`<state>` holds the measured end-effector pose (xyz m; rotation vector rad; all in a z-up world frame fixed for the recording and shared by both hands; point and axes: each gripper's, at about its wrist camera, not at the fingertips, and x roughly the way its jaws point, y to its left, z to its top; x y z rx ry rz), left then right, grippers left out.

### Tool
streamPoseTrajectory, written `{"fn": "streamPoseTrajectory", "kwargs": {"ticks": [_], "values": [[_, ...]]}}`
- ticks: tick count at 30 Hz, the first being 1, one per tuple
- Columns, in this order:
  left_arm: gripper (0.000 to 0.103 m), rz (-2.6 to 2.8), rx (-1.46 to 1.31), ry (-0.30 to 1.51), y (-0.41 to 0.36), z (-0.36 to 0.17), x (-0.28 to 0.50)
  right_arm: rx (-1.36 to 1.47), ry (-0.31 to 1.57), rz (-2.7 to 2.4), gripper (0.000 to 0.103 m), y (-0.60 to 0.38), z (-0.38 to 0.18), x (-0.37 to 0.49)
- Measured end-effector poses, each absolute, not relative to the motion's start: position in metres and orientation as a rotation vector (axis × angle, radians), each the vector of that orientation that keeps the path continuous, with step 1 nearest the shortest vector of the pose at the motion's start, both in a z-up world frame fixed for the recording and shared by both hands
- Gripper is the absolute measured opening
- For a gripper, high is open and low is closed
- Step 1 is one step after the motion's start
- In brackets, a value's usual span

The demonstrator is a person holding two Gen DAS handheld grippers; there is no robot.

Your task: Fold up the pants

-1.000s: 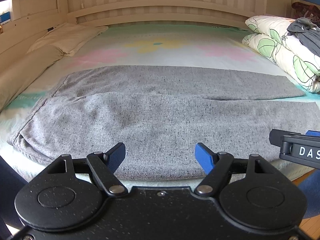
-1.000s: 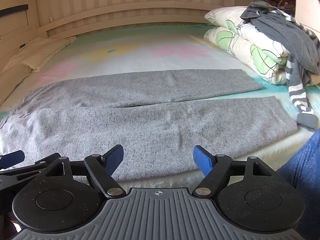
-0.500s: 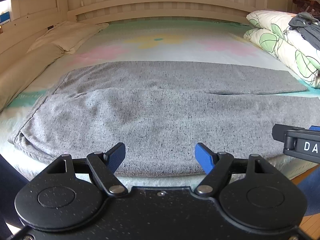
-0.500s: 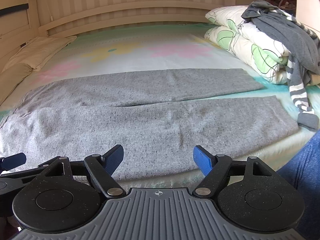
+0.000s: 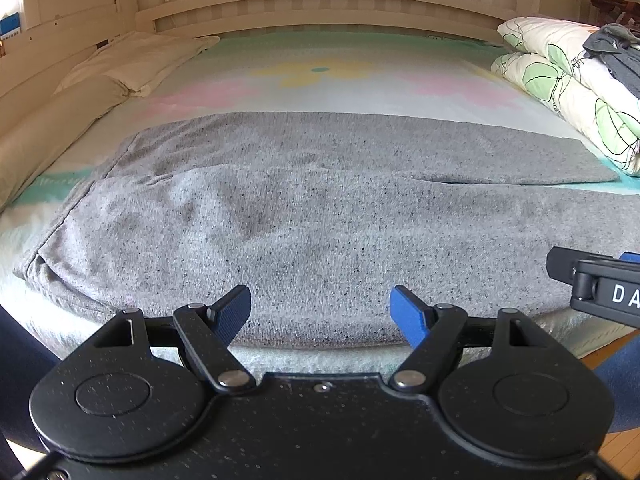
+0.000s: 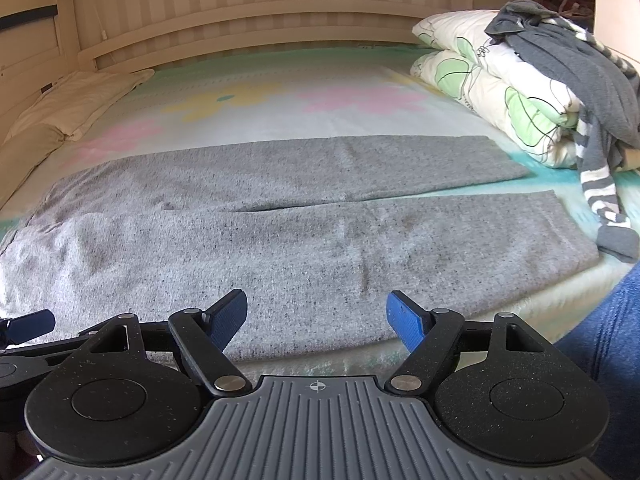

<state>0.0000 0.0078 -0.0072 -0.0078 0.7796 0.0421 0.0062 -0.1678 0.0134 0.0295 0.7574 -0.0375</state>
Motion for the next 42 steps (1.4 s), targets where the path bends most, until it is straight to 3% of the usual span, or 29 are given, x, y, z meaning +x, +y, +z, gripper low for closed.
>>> {"fn": "streamPoseTrajectory", "kwargs": {"ticks": [20, 34, 42], "values": [[0.077, 0.057, -0.019, 0.822, 0.011, -0.003, 0.004, 0.046, 0.752, -0.018, 0.076, -0.167, 0.016, 0.005], [0.077, 0.055, -0.072, 1.077, 0.039, -0.009, 0.039, 0.220, 0.985, -0.093, 0.076, -0.194, 0.005, 0.041], [0.077, 0.068, -0.018, 1.054, 0.069, 0.022, 0.079, 0.234, 1.004, -0.110, 0.076, -0.215, 0.029, 0.088]]}}
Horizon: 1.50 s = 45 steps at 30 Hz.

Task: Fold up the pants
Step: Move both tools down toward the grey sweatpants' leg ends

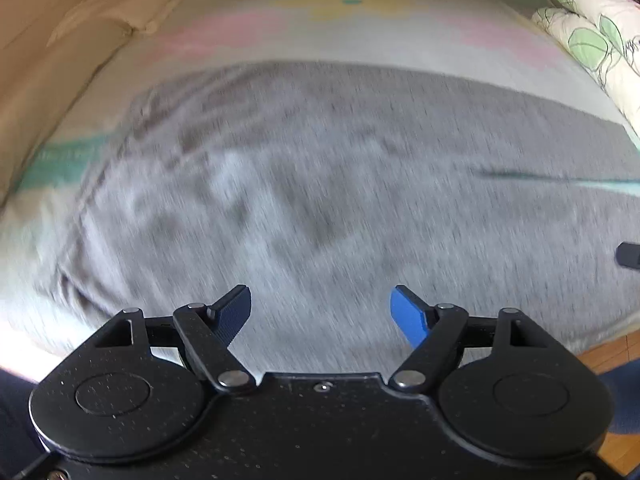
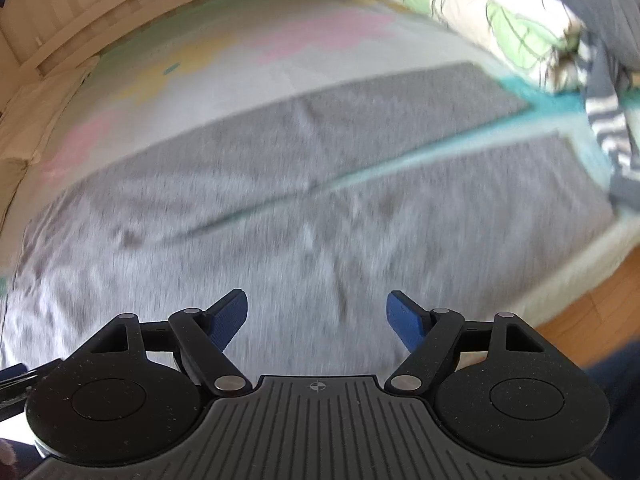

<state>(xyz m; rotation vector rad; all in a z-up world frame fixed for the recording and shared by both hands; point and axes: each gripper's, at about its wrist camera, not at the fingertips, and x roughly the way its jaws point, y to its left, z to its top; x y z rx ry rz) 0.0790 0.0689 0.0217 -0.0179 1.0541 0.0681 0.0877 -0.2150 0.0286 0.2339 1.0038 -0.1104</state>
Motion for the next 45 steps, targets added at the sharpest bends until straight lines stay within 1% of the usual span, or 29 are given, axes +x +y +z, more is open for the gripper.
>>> {"fn": "streamPoseTrajectory", "kwargs": {"ticks": [3, 7, 15, 18, 26, 29, 34, 35, 36, 37, 38, 40, 42, 44, 45], "values": [[0.077, 0.071, -0.008, 1.036, 0.078, 0.033, 0.097, 0.279, 0.992, -0.111, 0.076, -0.231, 0.041, 0.106], [0.077, 0.062, -0.038, 1.065, 0.094, 0.038, 0.128, 0.390, 1.016, -0.167, 0.076, -0.269, 0.046, 0.130], [0.077, 0.111, 0.018, 1.033, 0.102, 0.046, 0.181, 0.410, 1.057, -0.365, 0.076, -0.335, 0.041, 0.164], [0.077, 0.102, 0.013, 1.053, 0.097, 0.044, 0.196, 0.432, 1.068, -0.401, 0.076, -0.350, 0.034, 0.171], [0.077, -0.035, -0.055, 1.223, 0.072, 0.005, 0.197, 0.740, 1.138, -0.450, 0.076, -0.397, 0.004, 0.155], [0.077, -0.101, -0.051, 1.281, 0.056, -0.006, 0.192, 0.776, 1.141, -0.515, 0.076, -0.406, 0.001, 0.145], [0.077, -0.165, -0.011, 1.297, 0.033, -0.009, 0.186, 0.724, 1.106, -0.646, 0.076, -0.415, 0.002, 0.138], [0.077, -0.174, -0.014, 1.299, 0.030, -0.008, 0.187, 0.700, 1.103, -0.629, 0.074, -0.409, 0.003, 0.142], [0.077, -0.178, -0.019, 1.298, 0.029, -0.006, 0.189, 0.679, 1.099, -0.608, 0.069, -0.404, 0.004, 0.146], [0.077, -0.175, -0.022, 1.286, 0.028, -0.005, 0.192, 0.650, 1.095, -0.569, 0.067, -0.396, 0.005, 0.153], [0.077, -0.164, -0.021, 1.268, 0.028, 0.000, 0.195, 0.619, 1.093, -0.529, 0.063, -0.387, 0.007, 0.161], [0.077, -0.116, 0.000, 1.206, 0.031, 0.006, 0.206, 0.535, 1.095, -0.438, 0.059, -0.360, 0.012, 0.182], [0.077, -0.050, 0.031, 1.139, 0.037, 0.009, 0.217, 0.452, 1.097, -0.353, 0.048, -0.335, 0.014, 0.206], [0.077, 0.013, 0.058, 1.090, 0.044, 0.009, 0.226, 0.382, 1.096, -0.263, 0.044, -0.310, 0.013, 0.234], [0.077, 0.041, 0.068, 1.075, 0.048, 0.007, 0.230, 0.350, 1.101, -0.216, 0.043, -0.299, 0.011, 0.248]]}}
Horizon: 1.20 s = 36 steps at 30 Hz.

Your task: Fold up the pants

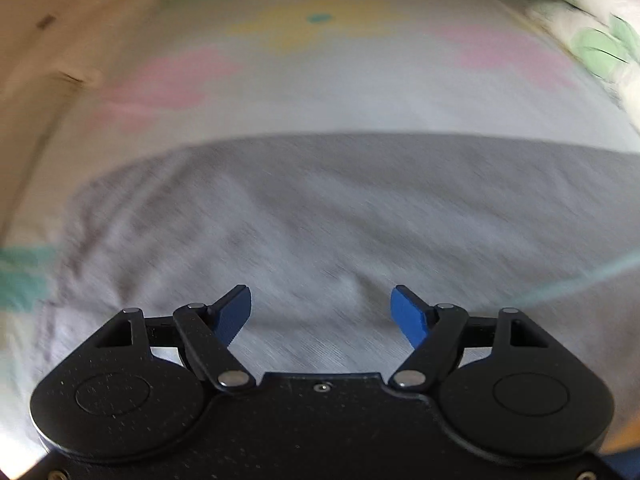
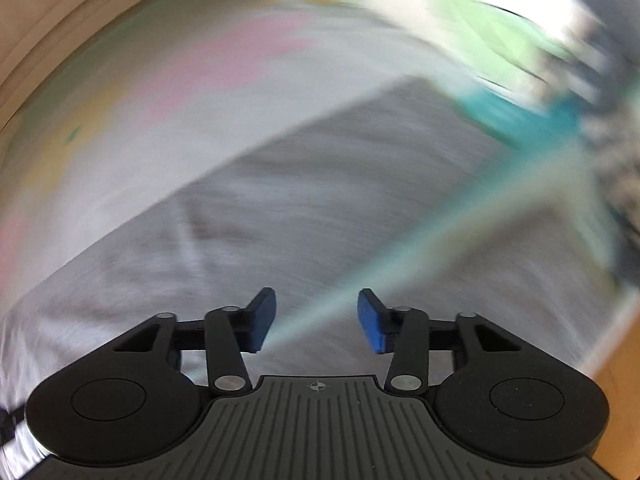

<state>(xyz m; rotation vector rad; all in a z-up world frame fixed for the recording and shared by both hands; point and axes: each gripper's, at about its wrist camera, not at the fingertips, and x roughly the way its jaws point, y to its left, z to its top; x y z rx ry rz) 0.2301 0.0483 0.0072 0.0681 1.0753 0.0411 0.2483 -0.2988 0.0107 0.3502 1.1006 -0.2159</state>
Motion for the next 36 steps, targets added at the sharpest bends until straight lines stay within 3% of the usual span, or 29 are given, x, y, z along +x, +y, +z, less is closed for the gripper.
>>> {"fn": "streamPoseTrajectory", "kwargs": {"ticks": [11, 13, 15, 22, 23, 28, 36], "values": [[0.077, 0.144, 0.060, 1.150, 0.084, -0.040, 0.258, 0.068, 1.200, 0.094, 0.041, -0.207, -0.039, 0.347], [0.078, 0.166, 0.049, 1.190, 0.094, -0.052, 0.266, 0.093, 1.191, 0.054, 0.034, -0.218, -0.047, 0.362], [0.086, 0.176, 0.016, 1.191, 0.105, -0.059, 0.274, 0.142, 1.171, 0.035, 0.027, -0.231, -0.044, 0.374], [0.088, 0.289, 0.012, 1.099, 0.153, -0.061, 0.307, 0.346, 1.133, -0.066, 0.002, -0.283, -0.047, 0.392], [0.093, 0.304, 0.006, 1.094, 0.163, -0.062, 0.312, 0.359, 1.127, -0.071, 0.000, -0.286, -0.048, 0.390], [0.100, 0.373, -0.080, 1.076, 0.208, -0.067, 0.341, 0.305, 1.099, -0.101, 0.000, -0.287, -0.042, 0.391], [0.100, 0.623, 0.124, 1.012, 0.243, -0.064, 0.366, 0.285, 1.076, -0.171, 0.000, -0.297, -0.043, 0.384]]}}
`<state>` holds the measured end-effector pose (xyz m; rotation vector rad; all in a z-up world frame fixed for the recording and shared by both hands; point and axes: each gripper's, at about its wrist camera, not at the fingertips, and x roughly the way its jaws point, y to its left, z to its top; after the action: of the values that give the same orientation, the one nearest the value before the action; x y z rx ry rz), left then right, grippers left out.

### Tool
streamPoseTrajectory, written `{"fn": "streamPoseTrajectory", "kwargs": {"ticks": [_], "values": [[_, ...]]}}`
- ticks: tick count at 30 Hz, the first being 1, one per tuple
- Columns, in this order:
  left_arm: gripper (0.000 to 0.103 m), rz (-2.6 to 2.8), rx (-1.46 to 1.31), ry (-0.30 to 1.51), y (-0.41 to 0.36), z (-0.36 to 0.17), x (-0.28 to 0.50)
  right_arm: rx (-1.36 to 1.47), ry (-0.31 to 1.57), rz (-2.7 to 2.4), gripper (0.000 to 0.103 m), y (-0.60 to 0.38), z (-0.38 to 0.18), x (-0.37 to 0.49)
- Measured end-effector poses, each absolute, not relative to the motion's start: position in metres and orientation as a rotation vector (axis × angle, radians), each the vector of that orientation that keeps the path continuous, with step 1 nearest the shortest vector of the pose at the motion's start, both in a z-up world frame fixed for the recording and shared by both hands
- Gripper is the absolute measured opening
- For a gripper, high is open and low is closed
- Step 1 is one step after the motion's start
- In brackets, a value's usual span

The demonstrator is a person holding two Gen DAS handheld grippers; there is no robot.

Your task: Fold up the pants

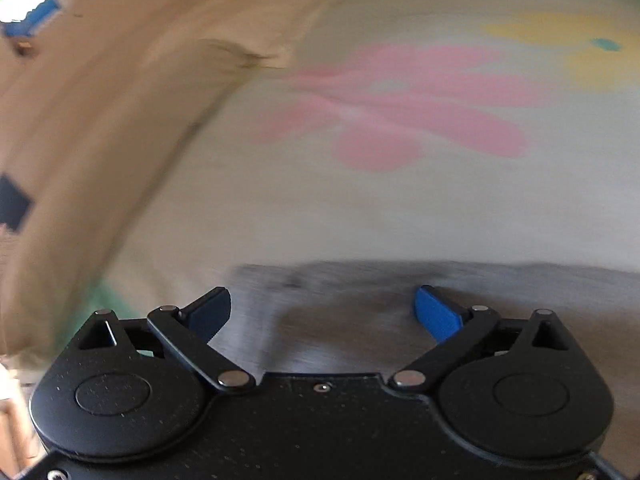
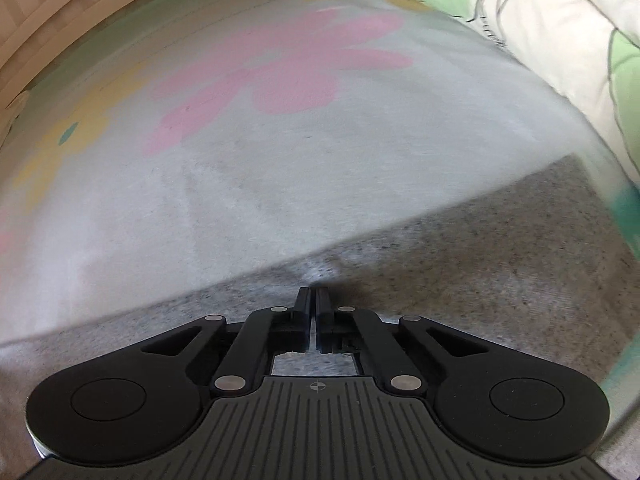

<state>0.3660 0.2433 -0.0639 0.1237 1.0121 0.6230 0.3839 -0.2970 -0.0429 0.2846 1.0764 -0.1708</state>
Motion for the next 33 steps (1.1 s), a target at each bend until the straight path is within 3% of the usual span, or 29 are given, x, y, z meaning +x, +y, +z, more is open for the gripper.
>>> {"fn": "streamPoseTrajectory", "kwargs": {"ticks": [2, 4, 6, 10, 12, 14, 22, 25, 33], "values": [[0.100, 0.682, 0.123, 1.022, 0.253, -0.062, 0.363, 0.274, 1.072, -0.186, 0.000, -0.294, -0.041, 0.378], [0.088, 0.745, 0.109, 1.040, 0.260, -0.058, 0.360, 0.254, 1.058, -0.215, 0.003, -0.293, -0.036, 0.372], [0.068, 0.713, 0.025, 1.050, 0.263, -0.045, 0.349, 0.250, 1.016, -0.221, 0.006, -0.293, -0.025, 0.364], [0.071, 0.570, -0.112, 1.044, 0.249, -0.016, 0.318, 0.256, 0.960, -0.165, 0.008, -0.300, 0.006, 0.333], [0.071, 0.508, -0.109, 1.043, 0.235, -0.002, 0.299, 0.288, 0.930, -0.138, 0.021, -0.311, 0.020, 0.313], [0.072, 0.442, -0.085, 1.039, 0.214, 0.010, 0.281, 0.332, 0.894, -0.143, 0.025, -0.324, 0.029, 0.292], [0.073, 0.224, -0.053, 1.083, 0.175, 0.016, 0.220, 0.469, 0.897, -0.367, 0.030, -0.407, 0.035, 0.201], [0.073, 0.166, -0.012, 1.100, 0.152, 0.014, 0.194, 0.603, 0.911, -0.457, 0.038, -0.434, 0.027, 0.174], [0.073, -0.052, 0.127, 1.102, 0.096, 0.003, 0.143, 0.777, 0.990, -0.696, 0.039, -0.473, 0.005, 0.135]]}}
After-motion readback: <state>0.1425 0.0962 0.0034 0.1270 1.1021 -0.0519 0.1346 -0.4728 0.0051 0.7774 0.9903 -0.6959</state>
